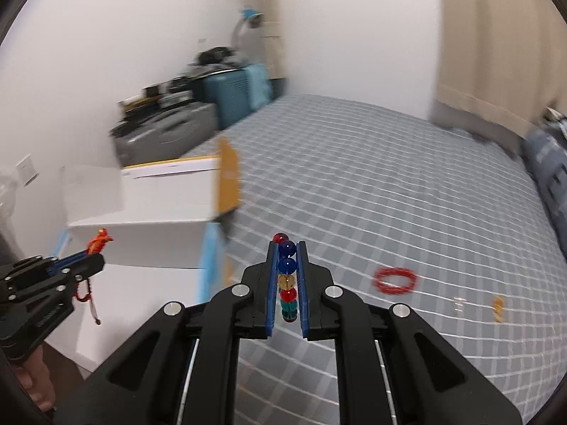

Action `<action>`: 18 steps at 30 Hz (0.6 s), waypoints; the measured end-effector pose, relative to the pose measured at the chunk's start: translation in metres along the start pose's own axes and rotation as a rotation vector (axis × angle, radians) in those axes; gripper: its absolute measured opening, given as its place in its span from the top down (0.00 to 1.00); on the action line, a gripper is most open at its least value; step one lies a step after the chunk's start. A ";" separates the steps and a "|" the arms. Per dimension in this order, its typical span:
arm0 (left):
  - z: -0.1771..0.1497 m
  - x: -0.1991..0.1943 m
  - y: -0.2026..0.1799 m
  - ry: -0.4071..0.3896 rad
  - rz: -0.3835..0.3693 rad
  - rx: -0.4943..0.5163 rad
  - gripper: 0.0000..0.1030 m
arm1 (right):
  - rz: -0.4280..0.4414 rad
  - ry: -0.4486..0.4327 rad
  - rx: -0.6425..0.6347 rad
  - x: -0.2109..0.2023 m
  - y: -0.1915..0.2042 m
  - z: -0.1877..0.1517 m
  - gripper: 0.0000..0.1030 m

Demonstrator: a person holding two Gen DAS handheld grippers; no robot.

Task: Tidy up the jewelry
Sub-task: 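Carry both held bracelets over the open white box with both tools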

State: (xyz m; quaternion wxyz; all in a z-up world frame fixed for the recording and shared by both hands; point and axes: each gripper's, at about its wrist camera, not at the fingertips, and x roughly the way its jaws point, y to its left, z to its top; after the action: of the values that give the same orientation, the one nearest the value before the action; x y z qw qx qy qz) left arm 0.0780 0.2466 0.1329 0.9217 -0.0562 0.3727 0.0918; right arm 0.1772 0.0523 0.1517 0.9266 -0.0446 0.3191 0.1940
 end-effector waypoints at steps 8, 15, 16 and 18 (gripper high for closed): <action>-0.031 0.003 0.071 0.055 0.105 -0.088 0.90 | 0.127 0.079 -0.110 0.042 0.096 -0.019 0.91; -0.056 0.021 0.100 0.131 0.130 -0.141 0.90 | 0.155 0.210 -0.135 0.084 0.126 -0.052 0.91; -0.060 0.025 0.104 0.147 0.132 -0.148 0.90 | 0.151 0.234 -0.138 0.090 0.129 -0.057 0.91; -0.068 0.032 0.107 0.178 0.132 -0.160 0.90 | 0.141 0.276 -0.136 0.099 0.132 -0.064 0.91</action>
State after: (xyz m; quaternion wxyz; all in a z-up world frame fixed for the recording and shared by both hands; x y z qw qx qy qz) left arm 0.0320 0.3439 0.0580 0.8696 -0.1129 0.4473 0.1761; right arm 0.1609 0.1938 0.0464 0.8529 -0.1108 0.4318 0.2718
